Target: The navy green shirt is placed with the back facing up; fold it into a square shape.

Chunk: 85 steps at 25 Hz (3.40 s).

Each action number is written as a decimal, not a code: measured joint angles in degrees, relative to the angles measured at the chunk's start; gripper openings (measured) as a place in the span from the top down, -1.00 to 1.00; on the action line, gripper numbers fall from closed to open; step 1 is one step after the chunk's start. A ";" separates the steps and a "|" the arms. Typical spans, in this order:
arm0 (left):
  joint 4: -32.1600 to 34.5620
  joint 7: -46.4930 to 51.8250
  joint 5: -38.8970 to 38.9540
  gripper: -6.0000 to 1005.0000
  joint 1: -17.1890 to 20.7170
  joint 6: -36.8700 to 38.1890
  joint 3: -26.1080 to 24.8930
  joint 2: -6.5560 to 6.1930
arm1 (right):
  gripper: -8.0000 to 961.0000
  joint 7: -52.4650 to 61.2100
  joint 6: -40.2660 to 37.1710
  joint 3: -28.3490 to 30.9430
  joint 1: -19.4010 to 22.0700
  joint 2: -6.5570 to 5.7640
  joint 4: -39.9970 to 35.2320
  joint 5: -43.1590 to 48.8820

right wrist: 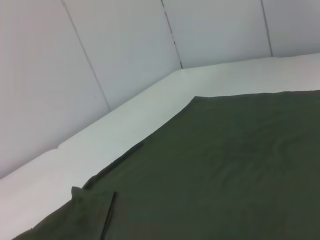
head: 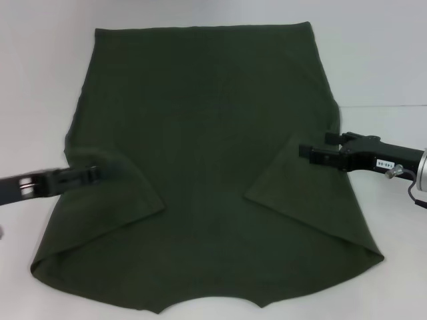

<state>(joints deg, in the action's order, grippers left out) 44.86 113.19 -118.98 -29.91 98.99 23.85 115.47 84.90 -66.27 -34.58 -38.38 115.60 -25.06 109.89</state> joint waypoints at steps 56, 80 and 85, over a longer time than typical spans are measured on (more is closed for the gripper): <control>-6.47 16.41 -37.52 -0.64 -5.22 -13.31 -7.24 -5.35 | -0.90 1.96 -0.84 -11.91 -2.58 -0.56 -0.70 0.76; -9.80 16.41 -37.92 -0.64 -6.53 -14.94 -5.67 -5.42 | -0.90 1.94 -0.79 -11.91 -2.59 -0.56 -0.69 0.76; -10.73 16.43 -37.91 -0.64 -6.96 -14.35 -5.54 -5.43 | -0.90 1.94 -0.79 -11.91 -2.66 -0.55 -0.69 0.76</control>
<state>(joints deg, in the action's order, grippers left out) 34.13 129.62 -156.89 -36.87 84.65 18.31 110.04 86.84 -67.06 -46.49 -41.03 115.05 -25.75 110.65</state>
